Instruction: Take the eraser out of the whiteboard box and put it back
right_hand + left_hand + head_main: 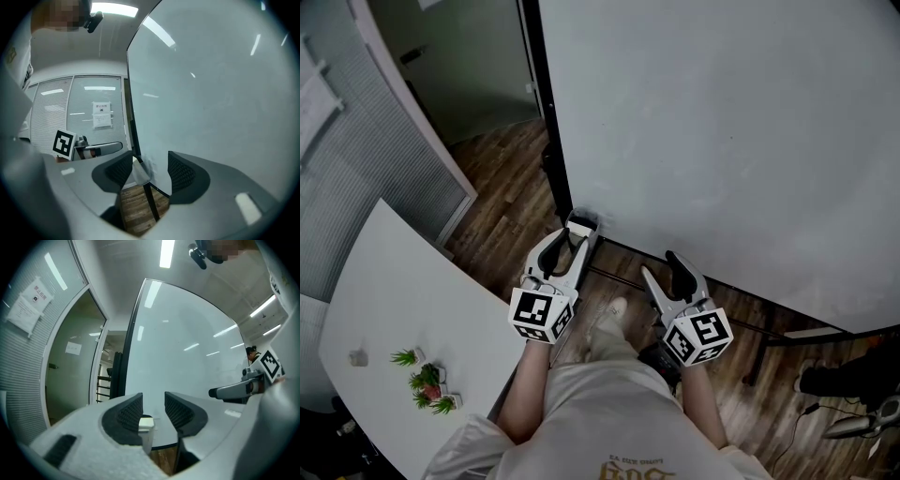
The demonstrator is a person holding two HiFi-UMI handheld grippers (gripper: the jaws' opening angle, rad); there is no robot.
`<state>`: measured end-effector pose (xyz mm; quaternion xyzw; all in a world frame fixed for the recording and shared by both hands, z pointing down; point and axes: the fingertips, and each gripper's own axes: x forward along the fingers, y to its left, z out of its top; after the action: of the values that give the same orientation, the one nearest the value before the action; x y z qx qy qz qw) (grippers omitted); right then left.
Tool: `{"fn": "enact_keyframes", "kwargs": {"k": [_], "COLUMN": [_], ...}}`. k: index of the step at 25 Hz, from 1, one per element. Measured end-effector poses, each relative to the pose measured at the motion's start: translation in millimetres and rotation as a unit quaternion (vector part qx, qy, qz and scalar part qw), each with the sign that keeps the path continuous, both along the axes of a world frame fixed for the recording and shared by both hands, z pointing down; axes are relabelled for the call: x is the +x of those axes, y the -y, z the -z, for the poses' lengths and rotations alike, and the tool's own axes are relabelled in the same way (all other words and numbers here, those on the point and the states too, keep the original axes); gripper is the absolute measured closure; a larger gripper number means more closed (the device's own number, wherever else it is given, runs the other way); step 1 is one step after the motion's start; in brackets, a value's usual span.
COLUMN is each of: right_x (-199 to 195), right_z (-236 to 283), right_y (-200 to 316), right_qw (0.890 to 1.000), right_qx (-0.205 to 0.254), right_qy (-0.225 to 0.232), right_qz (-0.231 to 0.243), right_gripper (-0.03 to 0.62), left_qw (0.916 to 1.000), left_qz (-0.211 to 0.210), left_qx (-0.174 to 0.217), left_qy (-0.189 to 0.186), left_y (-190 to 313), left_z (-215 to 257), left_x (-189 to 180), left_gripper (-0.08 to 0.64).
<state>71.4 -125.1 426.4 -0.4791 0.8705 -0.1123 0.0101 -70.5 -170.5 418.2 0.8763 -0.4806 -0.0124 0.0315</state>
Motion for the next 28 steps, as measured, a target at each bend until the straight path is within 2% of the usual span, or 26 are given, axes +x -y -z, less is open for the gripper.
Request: {"fn": "enact_keyframes", "kwargs": {"k": [5, 12, 16, 28], "right_x": [6, 2, 0, -4], "right_z": [5, 18, 19, 16], "right_y": [-3, -6, -5, -2], "right_qw": [1.0, 0.999, 0.999, 0.999], "right_qx": [0.011, 0.035, 0.036, 0.026], "right_qy": [0.005, 0.012, 0.011, 0.002], "right_qz": [-0.013, -0.022, -0.027, -0.029], "right_gripper": [0.399, 0.58, 0.58, 0.58], "left_qw": [0.9999, 0.9996, 0.9992, 0.9993], "left_qz": [-0.003, 0.011, 0.033, 0.038], "left_qx": [0.005, 0.012, 0.018, -0.004], "left_qy": [-0.009, -0.023, -0.014, -0.005], "left_y": [-7, -13, -12, -8], "left_z": [6, 17, 20, 13], "left_x": [1, -15, -27, -39], "left_gripper": [0.489, 0.558, 0.558, 0.558]}}
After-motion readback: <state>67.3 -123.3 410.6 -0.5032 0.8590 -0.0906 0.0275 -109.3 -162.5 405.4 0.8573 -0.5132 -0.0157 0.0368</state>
